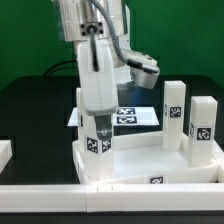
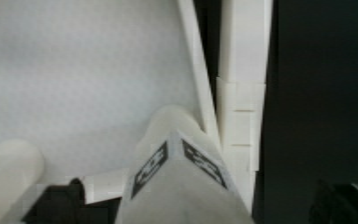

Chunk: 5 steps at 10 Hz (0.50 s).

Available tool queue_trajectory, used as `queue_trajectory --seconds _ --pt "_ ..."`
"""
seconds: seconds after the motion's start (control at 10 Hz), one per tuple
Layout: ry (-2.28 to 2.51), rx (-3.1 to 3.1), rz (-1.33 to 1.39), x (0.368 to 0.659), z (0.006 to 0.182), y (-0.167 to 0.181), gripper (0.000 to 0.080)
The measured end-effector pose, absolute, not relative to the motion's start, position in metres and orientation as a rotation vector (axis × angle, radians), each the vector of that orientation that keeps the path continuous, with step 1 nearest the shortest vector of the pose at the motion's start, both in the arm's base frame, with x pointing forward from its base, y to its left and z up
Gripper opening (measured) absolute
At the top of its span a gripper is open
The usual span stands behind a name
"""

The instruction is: Assemble desk

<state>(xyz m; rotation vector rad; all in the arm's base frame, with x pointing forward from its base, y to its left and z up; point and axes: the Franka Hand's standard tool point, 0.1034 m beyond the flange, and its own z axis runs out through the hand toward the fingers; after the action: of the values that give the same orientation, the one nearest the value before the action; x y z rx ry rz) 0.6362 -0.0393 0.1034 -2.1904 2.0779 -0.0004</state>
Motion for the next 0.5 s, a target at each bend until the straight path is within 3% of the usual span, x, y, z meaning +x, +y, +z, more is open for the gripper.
queue_trajectory --seconds 0.3,0.5 --pt "1.753 -2.475 -0.031 0.6357 0.1031 -0.041 0.0648" --pt "1.163 -2.879 -0.073 0.6347 0.1031 -0.0422 0.0649"
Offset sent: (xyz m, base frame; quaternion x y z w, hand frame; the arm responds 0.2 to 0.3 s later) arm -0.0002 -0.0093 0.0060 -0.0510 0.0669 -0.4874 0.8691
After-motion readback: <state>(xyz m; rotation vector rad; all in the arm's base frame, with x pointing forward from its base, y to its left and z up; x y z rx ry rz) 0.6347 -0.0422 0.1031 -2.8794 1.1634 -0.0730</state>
